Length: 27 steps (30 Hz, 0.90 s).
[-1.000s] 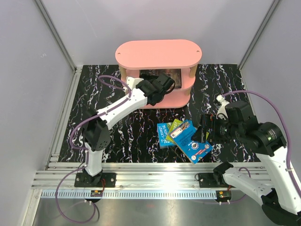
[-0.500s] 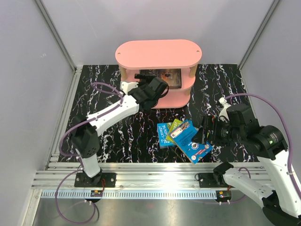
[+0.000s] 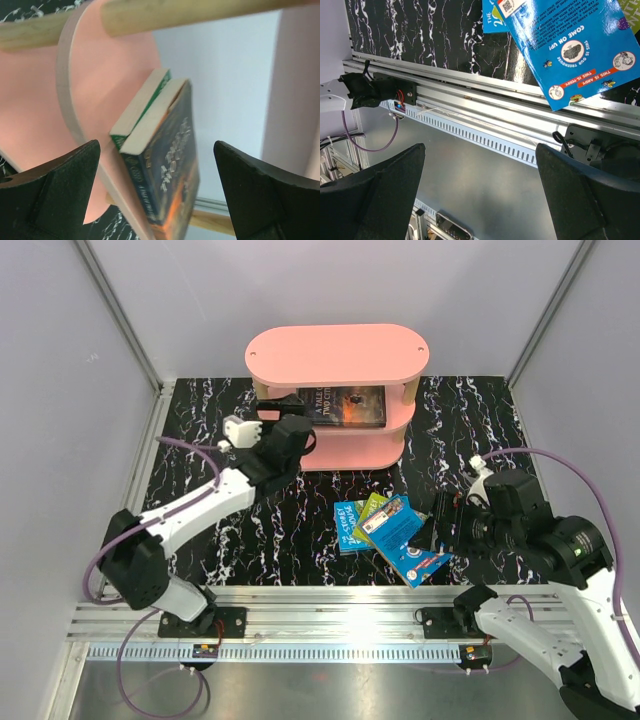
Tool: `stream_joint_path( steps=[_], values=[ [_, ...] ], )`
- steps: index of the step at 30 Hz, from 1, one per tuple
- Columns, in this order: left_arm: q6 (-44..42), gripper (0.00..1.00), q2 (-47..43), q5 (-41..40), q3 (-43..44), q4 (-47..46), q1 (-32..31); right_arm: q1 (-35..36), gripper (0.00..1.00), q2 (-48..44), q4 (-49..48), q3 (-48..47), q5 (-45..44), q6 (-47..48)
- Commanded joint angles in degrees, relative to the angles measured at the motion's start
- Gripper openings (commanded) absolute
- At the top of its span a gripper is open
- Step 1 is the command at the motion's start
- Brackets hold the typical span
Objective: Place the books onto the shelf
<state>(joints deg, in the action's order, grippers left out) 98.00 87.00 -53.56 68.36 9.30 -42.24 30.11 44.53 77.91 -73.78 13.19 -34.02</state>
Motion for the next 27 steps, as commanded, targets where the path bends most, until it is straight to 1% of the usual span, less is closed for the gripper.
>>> stream_joint_path(
  steps=[1,4,5,6,8,9,11,12,13,15,16,17,18,19,20,21,22,23,25,26,27],
  values=[
    [-6.49,0.99,-6.92,-0.49,-1.99,-6.67,1.81,0.48,1.00,-1.03,0.49,0.83,1.22,-1.31],
    [-9.92,0.99,-13.24,-0.23,-5.24,-2.28,3.21,0.48,1.00,-1.55,0.14,1.62,1.14,-1.57],
    [-11.15,0.99,-17.18,-0.05,-6.38,-1.40,3.82,0.39,1.00,-1.55,-0.30,1.88,1.14,-1.66],
    [-14.64,0.99,-19.13,0.38,-9.35,-0.69,4.00,0.48,1.00,-1.64,-0.65,2.75,1.31,-1.84],
    [-18.96,0.99,-22.82,3.36,-11.83,0.88,4.53,0.48,1.00,-0.86,-1.18,4.25,1.05,-2.80],
    [-23.07,0.99,-25.71,4.59,-13.58,3.77,4.45,0.39,1.00,-0.24,-1.44,6.17,1.13,-2.89],
    [-27.31,0.99,-28.63,10.99,-15.88,6.07,4.53,0.48,1.00,1.68,-3.10,8.46,1.84,-3.16],
    [-30.99,0.98,-31.17,13.89,-18.67,6.95,4.36,0.48,1.00,2.31,-3.90,10.56,1.75,-3.07],
    [-32.24,0.98,-32.41,19.75,-20.09,7.31,4.18,0.39,1.00,2.75,-4.86,11.63,1.58,-3.50],
    [-35.83,0.96,-34.78,26.28,-23.95,5.31,3.66,0.39,1.00,4.07,-7.15,14.43,0.88,-4.21],
    [-36.55,0.95,-36.27,31.80,-27.19,4.33,3.39,0.39,1.00,4.51,-7.77,15.32,0.00,-4.91],
    [-37.26,0.95,-36.72,34.46,-28.96,2.93,2.96,0.39,1.00,5.47,-8.03,16.11,-0.88,-5.44],
    [-38.83,0.95,-36.73,36.92,-30.11,0.13,2.60,0.39,1.00,6.00,-8.12,17.69,-1.93,-5.88],
    [-39.98,0.95,-35.25,41.65,-30.91,-1.20,2.16,0.39,1.00,6.61,-8.12,18.49,-3.85,-6.84],
    [-41.03,0.95,-34.02,43.87,-31.26,-2.26,1.20,0.30,1.00,7.40,-8.47,19.19,-4.57,-7.11],
    [-43.22,0.95,-32.61,45.72,-30.83,-3.31,0.50,0.30,1.00,7.84,-8.82,20.94,-5.10,-7.46],
    [-44.46,0.95,-30.42,49.39,-30.05,-4.02,-0.38,-0.05,1.00,8.11,-9.26,21.74,-5.71,-8.33],
    [-45.95,0.95,-26.22,51.26,-27.86,-4.64,-1.87,-0.40,1.00,8.72,-10.40,22.53,-5.72,-8.78],
    [-49.56,0.95,-20.93,53.72,-23.99,-4.38,-3.54,-2.23,1.00,9.34,-12.77,25.34,-4.15,-10.01],
    [-50.70,0.95,-15.95,55.13,-20.06,-3.77,-4.60,-3.12,1.00,9.43,-13.57,26.31,-3.44,-10.27],
    [-51.58,0.96,-13.81,55.14,-18.36,-3.42,-5.04,-4.17,1.00,9.61,-14.27,28.14,-2.65,-10.71]
  ],
)
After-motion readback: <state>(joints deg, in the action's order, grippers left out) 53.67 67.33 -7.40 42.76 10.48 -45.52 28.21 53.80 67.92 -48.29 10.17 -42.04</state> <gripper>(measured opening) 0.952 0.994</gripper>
